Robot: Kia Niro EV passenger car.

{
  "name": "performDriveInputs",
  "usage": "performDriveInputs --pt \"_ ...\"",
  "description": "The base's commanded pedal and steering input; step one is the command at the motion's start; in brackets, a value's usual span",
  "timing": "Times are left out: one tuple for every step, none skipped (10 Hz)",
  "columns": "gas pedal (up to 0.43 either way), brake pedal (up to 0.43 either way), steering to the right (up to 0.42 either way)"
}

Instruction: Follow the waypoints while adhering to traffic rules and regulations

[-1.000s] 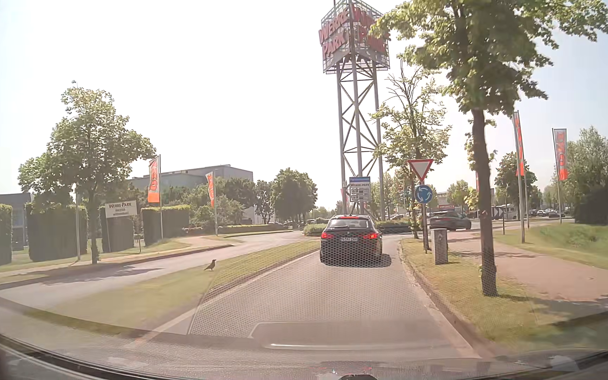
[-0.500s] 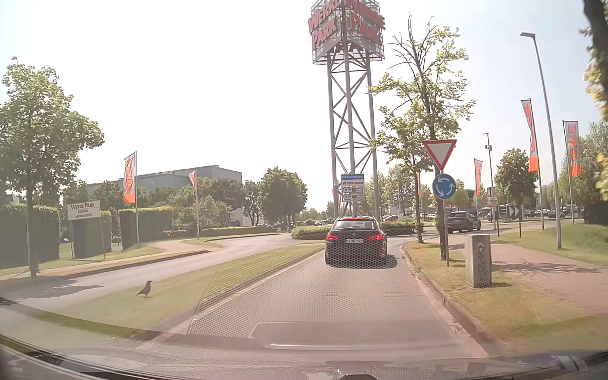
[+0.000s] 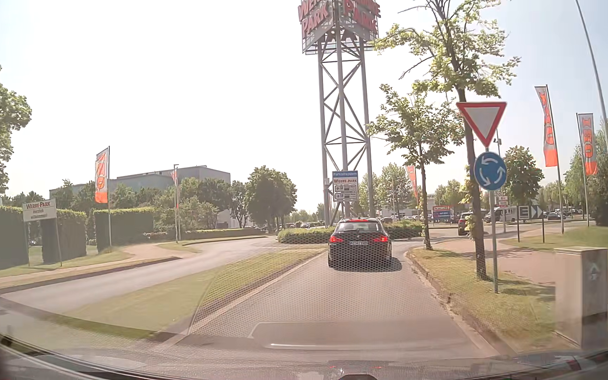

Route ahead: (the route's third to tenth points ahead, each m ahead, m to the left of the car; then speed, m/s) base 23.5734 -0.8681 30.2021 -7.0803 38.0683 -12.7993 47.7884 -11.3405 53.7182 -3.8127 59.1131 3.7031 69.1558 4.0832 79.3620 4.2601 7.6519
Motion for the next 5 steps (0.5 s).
performDriveInputs --pt "0.248 0.0 0.026" --pt "0.24 0.0 0.026" --pt "0.197 0.0 0.026" --pt "0.189 0.0 0.025" --pt "0.138 0.0 0.026"
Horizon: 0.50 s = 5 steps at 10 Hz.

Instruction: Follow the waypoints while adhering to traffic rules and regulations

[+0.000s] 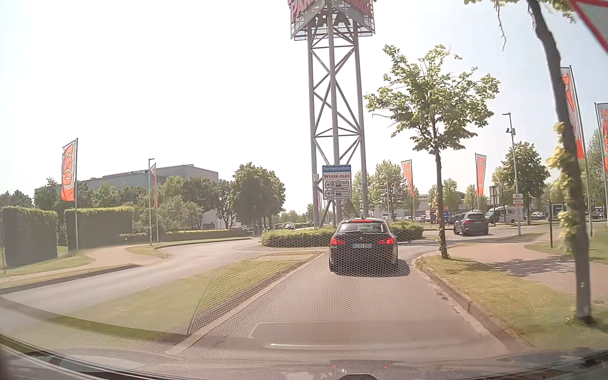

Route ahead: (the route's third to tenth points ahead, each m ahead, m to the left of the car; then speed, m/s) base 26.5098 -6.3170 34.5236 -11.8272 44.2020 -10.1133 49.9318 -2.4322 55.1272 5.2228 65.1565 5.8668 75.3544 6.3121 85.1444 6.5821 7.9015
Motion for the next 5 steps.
performDriveInputs --pt "0.138 0.0 0.026" --pt "0.11 0.0 0.026" --pt "0.0 0.0 0.025" --pt "0.0 0.0 0.026" --pt "0.0 0.0 0.026"
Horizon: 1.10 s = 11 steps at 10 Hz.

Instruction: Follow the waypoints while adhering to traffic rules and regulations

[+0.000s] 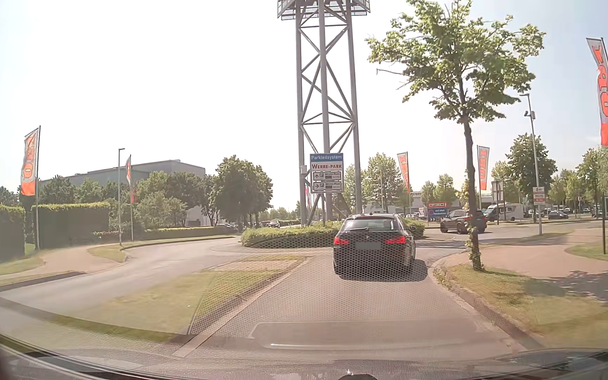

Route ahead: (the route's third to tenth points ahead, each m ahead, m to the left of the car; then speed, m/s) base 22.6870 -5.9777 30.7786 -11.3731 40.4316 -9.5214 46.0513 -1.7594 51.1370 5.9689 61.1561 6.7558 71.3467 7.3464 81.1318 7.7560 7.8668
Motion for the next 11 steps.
performDriveInputs --pt "0.0 0.037 0.026" --pt "0.0 0.116 0.027" --pt "0.0 0.189 0.028" --pt "0.0 0.213 0.03" --pt "0.0 0.213 0.033" --pt "0.0 0.207 0.036" --pt "0.0 0.195 0.039" --pt "0.0 0.177 0.046" --pt "0.0 0.171 0.054" --pt "0.0 0.165 0.067" --pt "0.0 0.146 0.086"
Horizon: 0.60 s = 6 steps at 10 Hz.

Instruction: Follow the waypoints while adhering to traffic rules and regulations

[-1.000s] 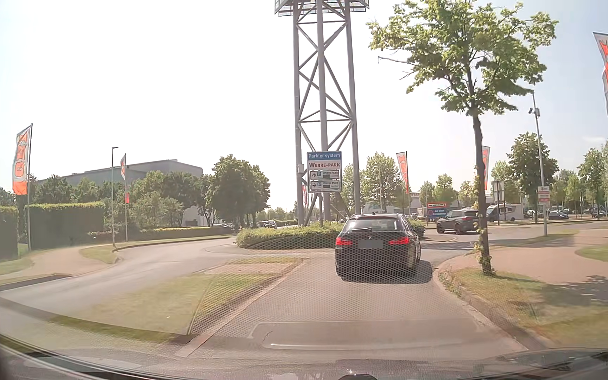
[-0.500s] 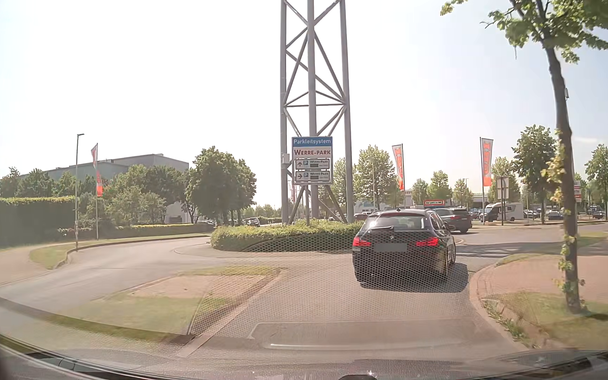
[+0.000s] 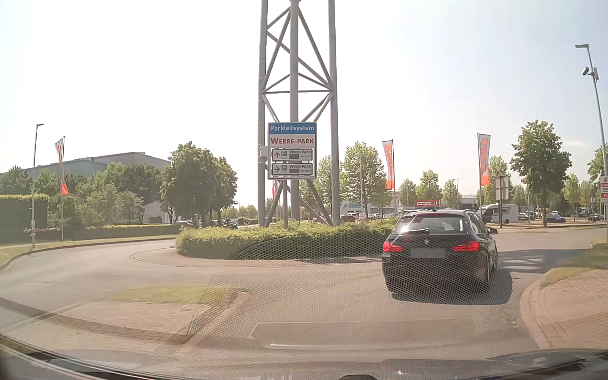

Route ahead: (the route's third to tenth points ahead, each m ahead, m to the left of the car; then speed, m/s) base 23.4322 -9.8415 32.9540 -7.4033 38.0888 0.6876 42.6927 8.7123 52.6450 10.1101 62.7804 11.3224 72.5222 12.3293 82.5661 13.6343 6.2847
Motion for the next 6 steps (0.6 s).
performDriveInputs --pt "0.0 0.122 0.105" --pt "0.0 0.006 0.121" --pt "0.0 0.0 0.139" --pt "0.0 0.0 0.154" --pt "0.0 0.0 0.174" --pt "0.0 0.0 0.195"
